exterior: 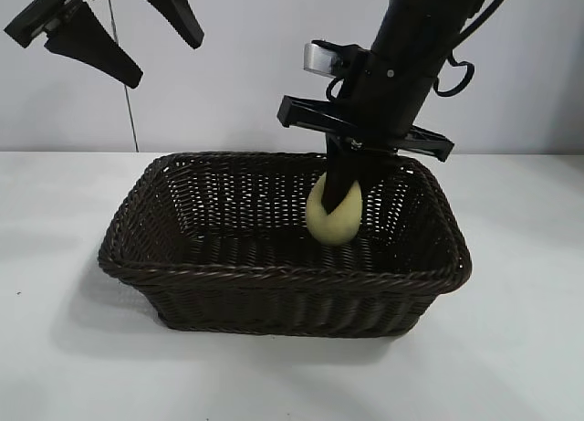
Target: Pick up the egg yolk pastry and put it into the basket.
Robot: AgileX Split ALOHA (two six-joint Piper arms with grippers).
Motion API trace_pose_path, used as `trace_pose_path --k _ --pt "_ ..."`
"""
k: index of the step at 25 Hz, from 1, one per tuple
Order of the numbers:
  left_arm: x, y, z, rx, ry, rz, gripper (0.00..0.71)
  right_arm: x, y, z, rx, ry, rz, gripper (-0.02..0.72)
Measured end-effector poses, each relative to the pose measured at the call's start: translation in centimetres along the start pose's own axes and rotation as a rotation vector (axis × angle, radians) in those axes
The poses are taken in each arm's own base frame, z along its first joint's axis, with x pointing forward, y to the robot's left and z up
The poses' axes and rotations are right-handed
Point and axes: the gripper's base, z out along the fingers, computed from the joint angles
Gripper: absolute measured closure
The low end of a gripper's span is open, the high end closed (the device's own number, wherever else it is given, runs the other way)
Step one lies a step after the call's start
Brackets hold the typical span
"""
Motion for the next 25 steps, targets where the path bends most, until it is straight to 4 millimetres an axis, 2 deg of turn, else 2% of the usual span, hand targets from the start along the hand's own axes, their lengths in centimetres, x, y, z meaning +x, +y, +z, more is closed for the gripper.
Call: trace_pose_path --k 2,6,8,11,21,25 --pt "0.0 0.0 0.0 0.0 0.0 0.0 0.203 0.0 0.0 0.0 -0.005 0.002 0.003 0.472" --pt "0.0 0.0 0.0 0.0 0.001 0.0 0.203 0.1 0.1 0.0 -0.01 0.009 0.006 0.201" --pt "0.0 0.0 0.0 0.0 0.001 0.0 0.203 0.1 0.1 -0.2 -0.011 0.011 0.005 0.144" --pt "0.0 0.0 0.0 0.0 0.001 0.0 0.203 0.3 0.6 -1.5 -0.017 -0.005 -0.003 0.122" --pt "0.1 0.0 0.0 0.001 0.009 0.0 0.203 -0.1 2.8 -9.3 -0.028 -0.137 -0.083 0.122" --pt "0.1 0.0 0.0 0.001 0.011 0.0 0.203 0.2 2.5 -10.5 0.011 -0.119 -0.101 0.115"
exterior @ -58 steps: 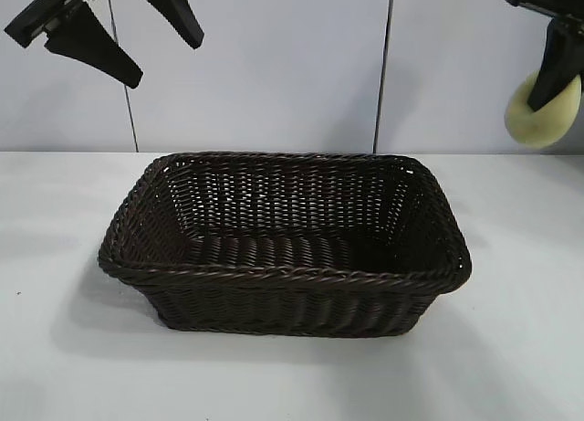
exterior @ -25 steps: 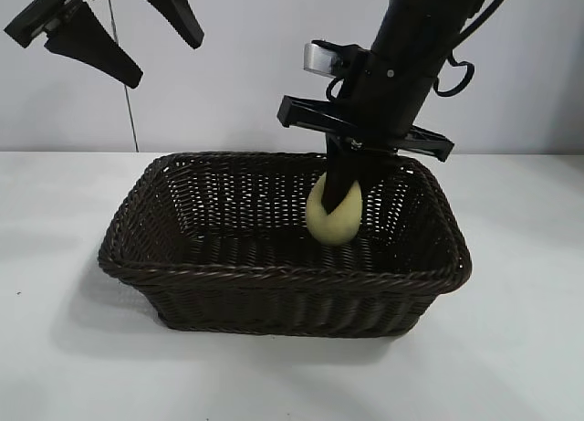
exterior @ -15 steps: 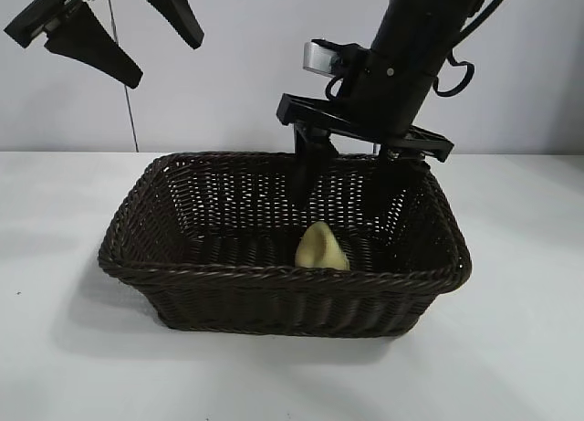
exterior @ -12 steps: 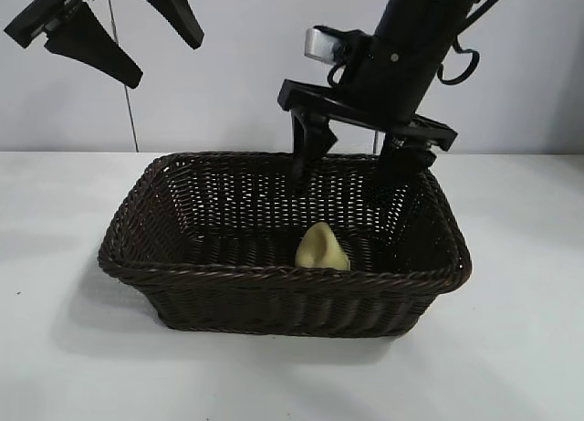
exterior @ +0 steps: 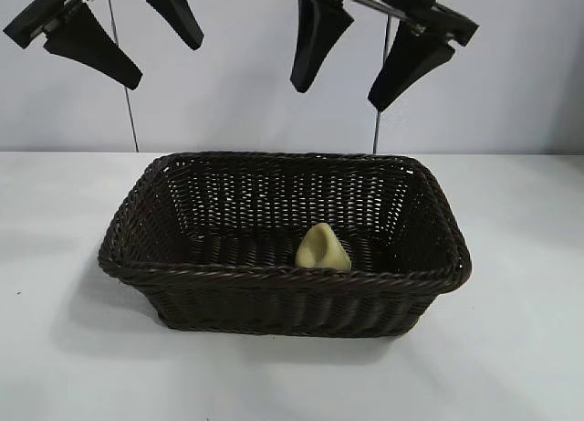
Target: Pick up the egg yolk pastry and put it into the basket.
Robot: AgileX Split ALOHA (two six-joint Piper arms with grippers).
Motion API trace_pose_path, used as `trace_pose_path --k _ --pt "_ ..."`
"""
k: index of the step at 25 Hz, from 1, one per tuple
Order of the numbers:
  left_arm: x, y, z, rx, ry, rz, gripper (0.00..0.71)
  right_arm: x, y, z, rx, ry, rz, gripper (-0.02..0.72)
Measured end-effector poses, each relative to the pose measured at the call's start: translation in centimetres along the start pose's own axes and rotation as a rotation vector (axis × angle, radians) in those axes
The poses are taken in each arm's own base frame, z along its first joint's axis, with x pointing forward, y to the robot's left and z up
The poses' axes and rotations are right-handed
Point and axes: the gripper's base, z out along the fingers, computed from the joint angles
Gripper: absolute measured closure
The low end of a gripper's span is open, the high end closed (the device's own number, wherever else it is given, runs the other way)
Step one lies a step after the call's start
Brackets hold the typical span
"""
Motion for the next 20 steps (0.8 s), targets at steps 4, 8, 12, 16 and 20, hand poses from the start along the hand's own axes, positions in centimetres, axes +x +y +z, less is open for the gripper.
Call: trace_pose_path --k 4,8,12,16,20 --pt "0.0 0.0 0.0 0.0 0.001 0.0 0.203 0.0 -2.0 -0.5 0.016 0.007 0.048 0.113" --pt "0.0 0.0 0.0 0.0 0.004 0.0 0.203 -0.1 -4.6 -1.3 0.009 -0.015 0.108 0.113" --pt "0.0 0.0 0.0 0.0 0.004 0.0 0.203 -0.1 -5.8 -1.7 -0.006 -0.029 0.131 0.113" --pt "0.0 0.0 0.0 0.0 0.004 0.0 0.203 -0.1 -5.9 -1.7 -0.009 -0.031 0.13 0.113" --pt "0.0 0.0 0.0 0.0 0.005 0.0 0.203 -0.1 -5.9 -1.7 -0.01 -0.031 0.128 0.113"
